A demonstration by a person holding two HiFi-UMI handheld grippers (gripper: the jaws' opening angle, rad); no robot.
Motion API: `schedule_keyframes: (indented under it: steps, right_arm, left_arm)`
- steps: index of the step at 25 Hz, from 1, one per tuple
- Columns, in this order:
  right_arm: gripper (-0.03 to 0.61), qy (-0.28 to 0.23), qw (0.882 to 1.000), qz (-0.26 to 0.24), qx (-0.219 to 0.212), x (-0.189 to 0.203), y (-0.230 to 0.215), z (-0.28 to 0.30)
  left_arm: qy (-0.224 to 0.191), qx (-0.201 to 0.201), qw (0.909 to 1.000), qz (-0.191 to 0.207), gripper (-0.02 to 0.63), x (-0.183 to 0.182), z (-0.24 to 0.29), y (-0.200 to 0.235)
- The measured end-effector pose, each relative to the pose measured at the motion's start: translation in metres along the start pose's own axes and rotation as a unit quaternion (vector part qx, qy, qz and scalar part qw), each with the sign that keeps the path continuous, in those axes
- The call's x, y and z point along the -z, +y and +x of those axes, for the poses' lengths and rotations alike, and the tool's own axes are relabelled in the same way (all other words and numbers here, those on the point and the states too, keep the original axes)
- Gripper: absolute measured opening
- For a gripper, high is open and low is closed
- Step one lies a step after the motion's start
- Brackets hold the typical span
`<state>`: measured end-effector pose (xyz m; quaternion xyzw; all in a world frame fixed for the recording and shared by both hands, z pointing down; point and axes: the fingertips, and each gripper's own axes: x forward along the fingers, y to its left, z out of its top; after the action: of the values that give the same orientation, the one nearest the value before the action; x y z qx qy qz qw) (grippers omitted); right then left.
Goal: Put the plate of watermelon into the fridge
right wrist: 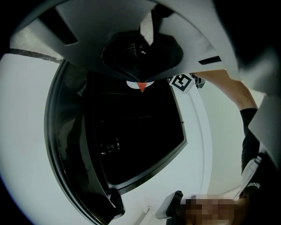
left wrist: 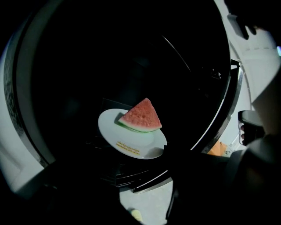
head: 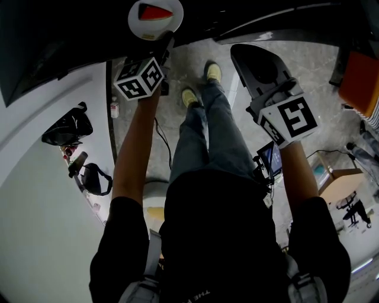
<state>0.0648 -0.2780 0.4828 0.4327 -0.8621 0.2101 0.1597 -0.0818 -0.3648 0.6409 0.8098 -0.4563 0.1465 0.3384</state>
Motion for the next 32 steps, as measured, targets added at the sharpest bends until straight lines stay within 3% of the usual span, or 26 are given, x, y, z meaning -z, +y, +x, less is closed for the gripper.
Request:
schedule_keyframes:
  steps: [3,7,16,21,24,32]
  right_arm:
    - [0.011,0.001,1.0,-0.001,-0.002,0.0,-0.003,0.001]
    - [0.012,0.003,1.0,0.002,-0.008,0.001,-0.003,0.0]
    - [0.012,0.0,1.0,-0.002,-0.02,-0.003,-0.005,0.005]
    - [0.012,0.0,1.0,-0.004,-0.028,-0.005,-0.006,0.007]
    - [0.012,-0.002,1.0,-0.005,-0.03,-0.008,-0.005,0.004]
    - [0.012,-0.018,0.999,-0.022,-0.015,-0.032,0.0,-0.011]
  left_arm:
    - [-0.003,-0.017,0.999,-0.042,0.272,-0.005,0.0,0.004]
    - [0.007,-0.035,0.9976,-0.059,0.221,-0.006,-0.002,0.002]
    - [0.018,-0.092,0.9881,-0.122,0.239,-0.009,0.004,0.003]
    - [0.019,-0.098,0.9895,-0.104,0.253,-0.01,0.007,-0.001]
    - [0.03,-0.087,0.9932,-0.072,0.321,-0.004,0.005,-0.007]
    - [0.039,-0.075,0.9963,-0.019,0.337,0.003,-0.028,-0.007]
